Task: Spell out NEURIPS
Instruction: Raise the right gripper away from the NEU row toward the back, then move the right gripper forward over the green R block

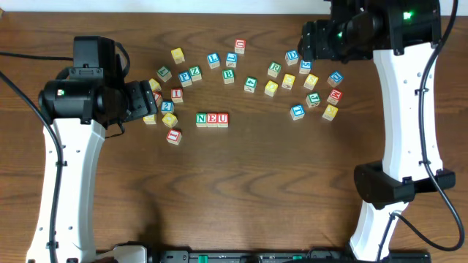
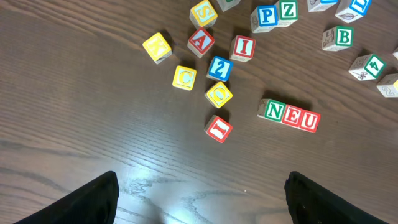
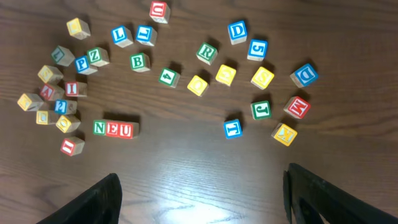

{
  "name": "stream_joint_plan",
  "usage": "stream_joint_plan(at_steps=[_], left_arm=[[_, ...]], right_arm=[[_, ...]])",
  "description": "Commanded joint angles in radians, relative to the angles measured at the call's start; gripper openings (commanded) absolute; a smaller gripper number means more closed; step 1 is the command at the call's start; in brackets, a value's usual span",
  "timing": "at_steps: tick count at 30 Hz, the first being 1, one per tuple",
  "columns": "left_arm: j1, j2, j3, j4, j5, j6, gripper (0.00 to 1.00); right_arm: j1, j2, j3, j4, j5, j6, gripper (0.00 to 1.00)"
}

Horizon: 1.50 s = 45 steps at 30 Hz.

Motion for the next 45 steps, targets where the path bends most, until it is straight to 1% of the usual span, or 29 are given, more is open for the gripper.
stream_joint_plan(at_steps=[1,6,14,21,28,45], left_arm=[[0.004,-0.009,0.019,-0.003,-0.002,-0.012,0.84],[0.004,-0.008,0.019,0.001,-0.002,-0.012,0.84],[0.004,0.012,0.019,0.029,-0.002,-0.012,0.84],[0.004,0.051,0.019,0.034,-0.003,-0.008,0.85],[0.004,0.058,0.019,0.063,-0.003,0.011,0.85],[0.004,0.058,0.019,0.088,-0.003,0.011,0.85]], right_arm=[[-0.003,0.011,-0.032,0.019,0.007,-0.013,0.8],[-0.002,0.011,-0.064,0.058,0.006,0.007,0.82],[-0.002,0.018,-0.066,0.099,0.007,0.009,0.83],[-0.002,0.051,-0.066,0.111,0.008,-0.007,0.88],[0.0,0.068,-0.066,0.113,0.008,-0.006,0.88],[0.032,0.07,-0.066,0.144,0.007,-0.006,0.86]])
